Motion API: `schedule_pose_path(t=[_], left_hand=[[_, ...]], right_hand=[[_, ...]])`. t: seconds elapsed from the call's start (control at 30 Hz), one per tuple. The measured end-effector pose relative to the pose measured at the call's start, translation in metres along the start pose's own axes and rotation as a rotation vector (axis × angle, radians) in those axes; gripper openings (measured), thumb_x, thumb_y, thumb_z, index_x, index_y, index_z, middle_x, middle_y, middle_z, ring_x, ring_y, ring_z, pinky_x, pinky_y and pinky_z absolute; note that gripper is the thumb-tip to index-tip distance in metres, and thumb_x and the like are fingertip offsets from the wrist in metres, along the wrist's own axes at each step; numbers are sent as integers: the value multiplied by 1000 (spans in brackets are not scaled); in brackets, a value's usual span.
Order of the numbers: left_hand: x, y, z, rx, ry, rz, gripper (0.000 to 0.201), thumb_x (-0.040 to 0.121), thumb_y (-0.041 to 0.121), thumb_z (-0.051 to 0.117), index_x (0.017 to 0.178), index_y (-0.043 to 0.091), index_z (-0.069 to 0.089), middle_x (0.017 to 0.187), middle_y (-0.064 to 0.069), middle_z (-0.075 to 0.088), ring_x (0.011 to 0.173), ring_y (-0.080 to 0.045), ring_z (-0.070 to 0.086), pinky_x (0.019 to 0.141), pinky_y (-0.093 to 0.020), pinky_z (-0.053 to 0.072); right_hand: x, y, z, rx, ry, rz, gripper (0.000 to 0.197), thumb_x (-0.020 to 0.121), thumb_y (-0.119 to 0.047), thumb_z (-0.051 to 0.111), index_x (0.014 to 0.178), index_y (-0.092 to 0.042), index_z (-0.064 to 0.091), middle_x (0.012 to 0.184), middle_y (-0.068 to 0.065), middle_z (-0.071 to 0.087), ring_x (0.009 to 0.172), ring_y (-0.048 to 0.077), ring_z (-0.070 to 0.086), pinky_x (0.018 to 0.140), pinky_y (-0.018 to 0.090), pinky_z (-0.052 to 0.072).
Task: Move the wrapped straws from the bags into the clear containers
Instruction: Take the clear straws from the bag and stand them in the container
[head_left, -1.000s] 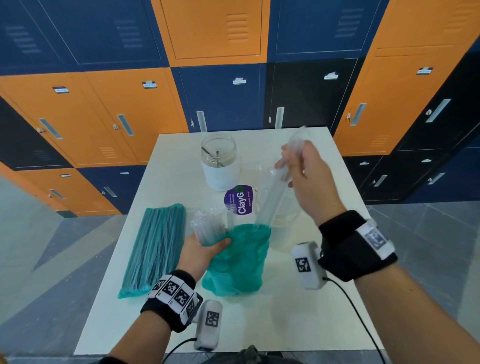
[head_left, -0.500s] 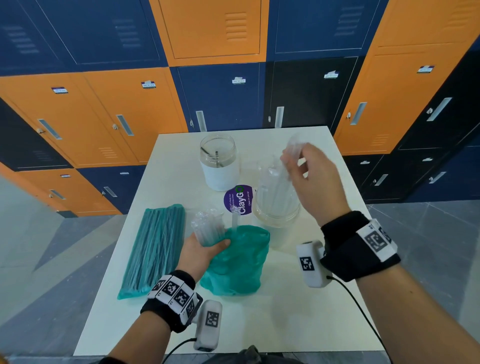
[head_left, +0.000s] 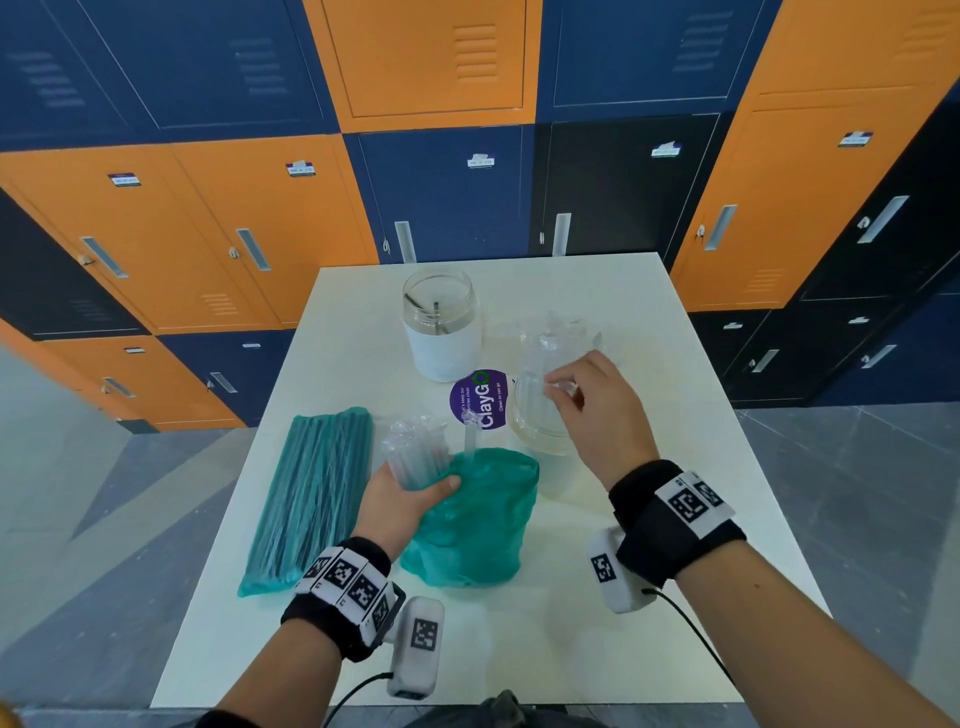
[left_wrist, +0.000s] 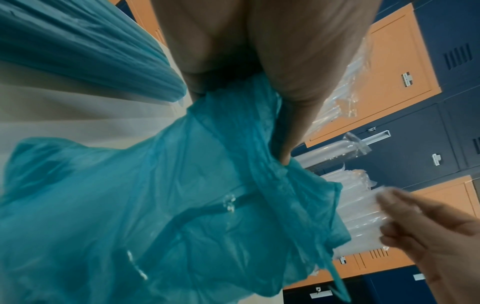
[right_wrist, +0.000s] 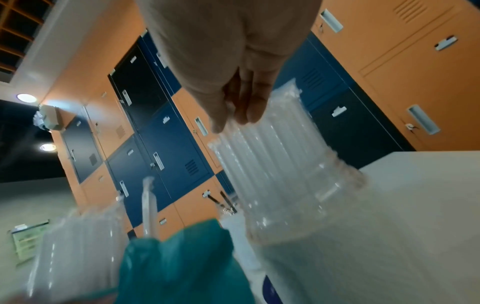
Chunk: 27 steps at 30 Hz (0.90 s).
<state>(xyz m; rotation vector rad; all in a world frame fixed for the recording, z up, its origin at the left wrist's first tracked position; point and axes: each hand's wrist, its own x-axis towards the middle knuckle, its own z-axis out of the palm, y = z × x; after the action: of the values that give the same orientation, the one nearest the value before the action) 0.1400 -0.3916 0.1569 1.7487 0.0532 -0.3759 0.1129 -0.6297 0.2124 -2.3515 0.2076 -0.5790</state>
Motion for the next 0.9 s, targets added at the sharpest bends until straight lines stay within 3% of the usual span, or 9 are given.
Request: schedule_pose_path(t=[0.1,0.2,0.33,0.4,0.47,0.6,0.77,0.83,0.9], left_hand=[[0,-1,0,0,-5,-5,37,73,15,84,106,13,67,95,-6,75,90,-21,72,84,-40,58],[1,-1,-1,0,-6,-1,35,72,15,84,103,14,68,95,-7,75,90,-22,72,84,-40,58],[-1,1,0,1,-2,14,30,73,12,83,97,20,67,92,-3,74,87,-20,72,81,-35,57],[-1,1,1,-12,-7,22,30,73,9,83,97,19,69,91,-2,76,86,-18,73,79,-33,57],[-1,1,3,-28,-18,37,31,74,5,81,101,16,70,92,-1,76,87,-15,73,77,-28,56],[-2,0,5,-26,-49,41,37,75,5,81,110,11,68,96,-4,75,90,-17,72,79,-27,56],[-5,1,8,-33,-88,76,43,75,0,80,114,10,67,102,-5,75,94,-17,72,80,-25,57],[-4,1,8,-9,-82,83,45,73,0,81,114,11,66,102,-5,75,93,-16,72,78,-23,57],[-4,0,7,5,-58,50,44,72,4,83,112,11,65,98,-5,74,88,-16,72,73,-20,56]], right_hand=[[-7,4,8,-123,-63,-29,10,92,-17,62,97,-10,66,103,2,54,71,18,57,68,34,51],[-8,-8,4,-214,-15,-77,15,89,-26,65,99,-15,67,107,2,51,77,17,55,66,30,50],[-17,-30,10,-221,98,-255,20,87,-31,62,96,-14,69,96,4,55,84,22,55,72,33,47],[-24,-36,20,-120,5,-225,24,88,-34,61,102,-16,68,97,-1,56,89,19,56,77,31,48],[-31,-38,31,-4,-174,-91,34,87,-37,63,117,-20,61,104,-7,52,96,11,55,83,27,48],[-36,-35,49,74,-383,69,54,85,-43,67,132,-22,52,115,-6,51,100,9,52,90,24,44],[-37,-42,62,237,-442,160,30,85,-26,71,111,-14,67,106,5,60,91,14,53,77,13,36],[-37,-41,64,245,-401,172,21,86,-25,70,100,-9,69,99,6,63,88,18,56,75,18,37],[-35,-39,60,306,-358,221,15,91,-27,65,93,-12,64,88,-2,62,78,7,55,70,19,38]])
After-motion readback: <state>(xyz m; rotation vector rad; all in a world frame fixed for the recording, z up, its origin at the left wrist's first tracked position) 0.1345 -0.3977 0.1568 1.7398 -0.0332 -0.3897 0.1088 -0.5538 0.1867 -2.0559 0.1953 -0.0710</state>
